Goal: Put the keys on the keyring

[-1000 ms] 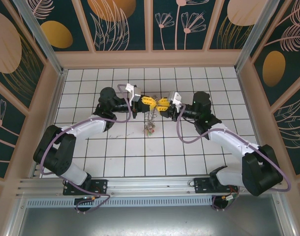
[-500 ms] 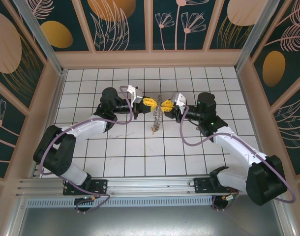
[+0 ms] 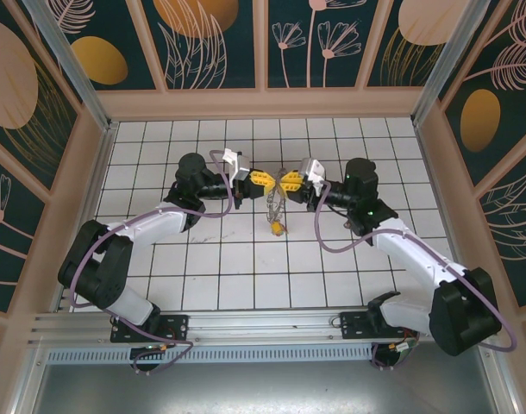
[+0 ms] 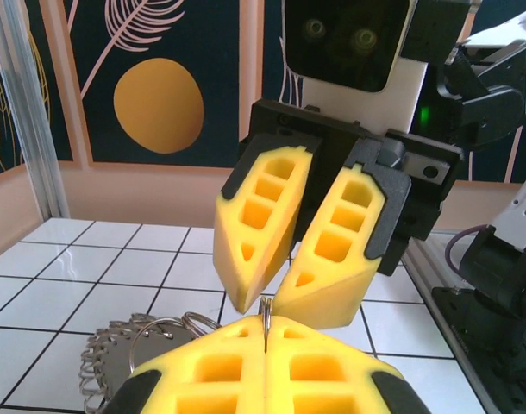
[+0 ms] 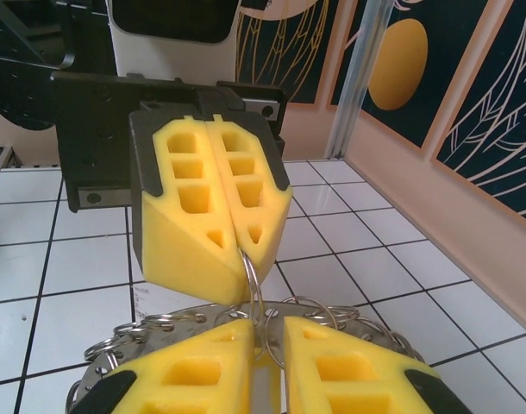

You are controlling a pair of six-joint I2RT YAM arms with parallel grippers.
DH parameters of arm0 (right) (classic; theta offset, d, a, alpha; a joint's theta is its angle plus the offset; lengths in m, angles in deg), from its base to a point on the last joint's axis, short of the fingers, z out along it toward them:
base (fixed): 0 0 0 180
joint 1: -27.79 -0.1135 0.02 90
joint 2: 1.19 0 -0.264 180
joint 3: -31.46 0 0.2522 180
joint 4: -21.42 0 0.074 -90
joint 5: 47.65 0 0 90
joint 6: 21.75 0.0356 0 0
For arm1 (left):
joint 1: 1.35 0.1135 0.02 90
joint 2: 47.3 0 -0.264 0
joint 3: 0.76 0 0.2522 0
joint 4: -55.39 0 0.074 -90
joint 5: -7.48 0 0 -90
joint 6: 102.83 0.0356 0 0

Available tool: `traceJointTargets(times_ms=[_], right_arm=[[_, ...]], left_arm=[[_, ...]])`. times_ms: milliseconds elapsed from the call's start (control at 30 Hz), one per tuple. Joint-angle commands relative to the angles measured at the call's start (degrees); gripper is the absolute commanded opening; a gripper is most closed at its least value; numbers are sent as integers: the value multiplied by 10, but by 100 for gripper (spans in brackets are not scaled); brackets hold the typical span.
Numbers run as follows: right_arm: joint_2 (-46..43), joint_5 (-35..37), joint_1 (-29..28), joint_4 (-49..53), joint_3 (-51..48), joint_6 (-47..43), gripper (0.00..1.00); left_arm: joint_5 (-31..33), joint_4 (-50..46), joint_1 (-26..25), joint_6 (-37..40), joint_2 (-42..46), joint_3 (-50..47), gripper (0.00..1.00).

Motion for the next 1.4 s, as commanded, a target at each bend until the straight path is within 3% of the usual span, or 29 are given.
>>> traceJointTargets(times_ms=[0,167,400,533,833,1033,1167,1267,1367], right_arm=[[18,-22,-7,-15,27,0,17],[35,-32,-14,-35,30,6,10],[38,-33,-20,-69,25,25,10],[28,3,-20,-24,27,4,16],[-53,89,8,92,-23,19,25],[-72,143,47,110,-52,157,31],[-60,215,56,128,-52,249,31],[-42,218,68,143,-45,316,32],[-19,229,78,157,-43,396,33]], left_arm=[[-12,81,-4,-37,10,3,0],[-16,116,-7,-64,1,-2,0],[-15,134,-11,-91,-11,-3,0],[16,108,-11,-69,-5,-9,0],[49,-115,-9,117,11,6,0],[78,-265,-8,227,5,34,0],[113,-359,-14,291,-2,57,0],[158,-450,-31,362,-9,89,0],[160,-512,-45,407,-21,117,0]])
